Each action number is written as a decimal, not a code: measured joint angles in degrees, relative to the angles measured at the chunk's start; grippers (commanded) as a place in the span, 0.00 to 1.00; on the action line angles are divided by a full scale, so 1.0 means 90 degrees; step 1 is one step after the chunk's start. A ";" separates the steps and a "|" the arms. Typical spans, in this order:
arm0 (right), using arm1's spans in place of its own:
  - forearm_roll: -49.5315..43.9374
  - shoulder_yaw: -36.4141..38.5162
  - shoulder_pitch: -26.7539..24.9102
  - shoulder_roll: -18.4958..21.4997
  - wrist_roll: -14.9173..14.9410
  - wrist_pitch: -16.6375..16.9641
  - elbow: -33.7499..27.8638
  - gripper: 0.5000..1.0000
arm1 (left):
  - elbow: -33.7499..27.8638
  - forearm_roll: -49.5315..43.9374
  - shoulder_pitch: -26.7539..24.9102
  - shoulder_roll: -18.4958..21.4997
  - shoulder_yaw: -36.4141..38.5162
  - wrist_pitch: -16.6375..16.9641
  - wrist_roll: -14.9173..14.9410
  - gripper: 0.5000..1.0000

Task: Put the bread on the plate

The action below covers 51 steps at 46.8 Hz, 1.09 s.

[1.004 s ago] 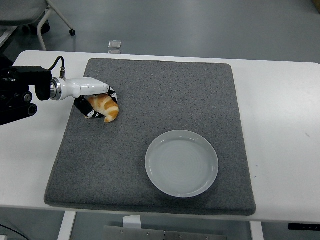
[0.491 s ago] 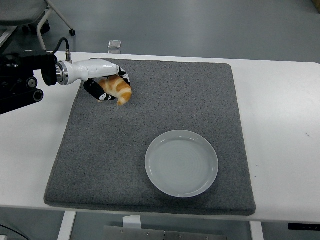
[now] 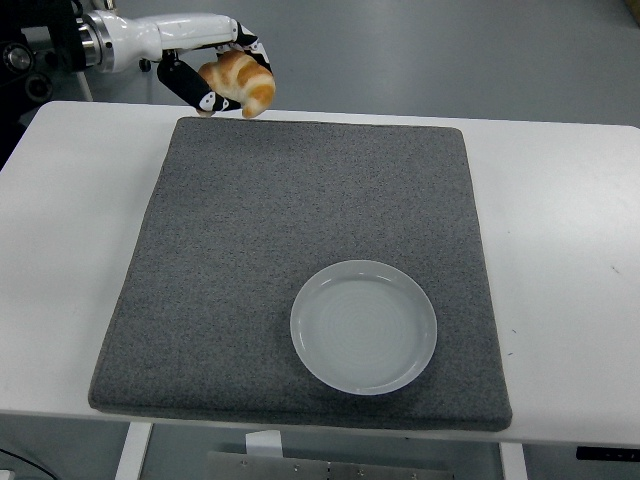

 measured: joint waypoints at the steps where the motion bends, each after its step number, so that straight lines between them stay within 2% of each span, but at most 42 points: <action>1: 0.0000 0.0000 0.0001 0.0000 0.0000 0.0000 0.0000 0.86 | 0.0000 -0.0015 -0.0037 0.0004 -0.0059 -0.0071 -0.0001 0.00; 10: 0.0000 0.0000 0.0001 0.0000 0.0000 0.0004 0.0000 0.86 | -0.0272 -0.0061 -0.0187 -0.0003 -0.0476 -0.0367 -0.0106 0.00; 25: 0.0000 0.0000 0.0003 0.0000 0.0001 0.0005 0.0000 0.86 | -0.1006 -0.0109 -0.0320 -0.0188 -0.0708 -0.0459 -0.0209 0.00; 35: 0.0000 0.0000 0.0006 0.0000 0.0001 0.0002 0.0000 0.86 | -0.1155 -0.0110 -0.0436 -0.0692 -0.0704 -0.0500 -0.0299 0.00; 51: 0.0000 0.0000 0.0000 0.0000 0.0000 0.0001 0.0000 0.86 | -0.1213 -0.0013 -0.0452 -0.1731 -0.0595 -0.0728 -0.0299 0.00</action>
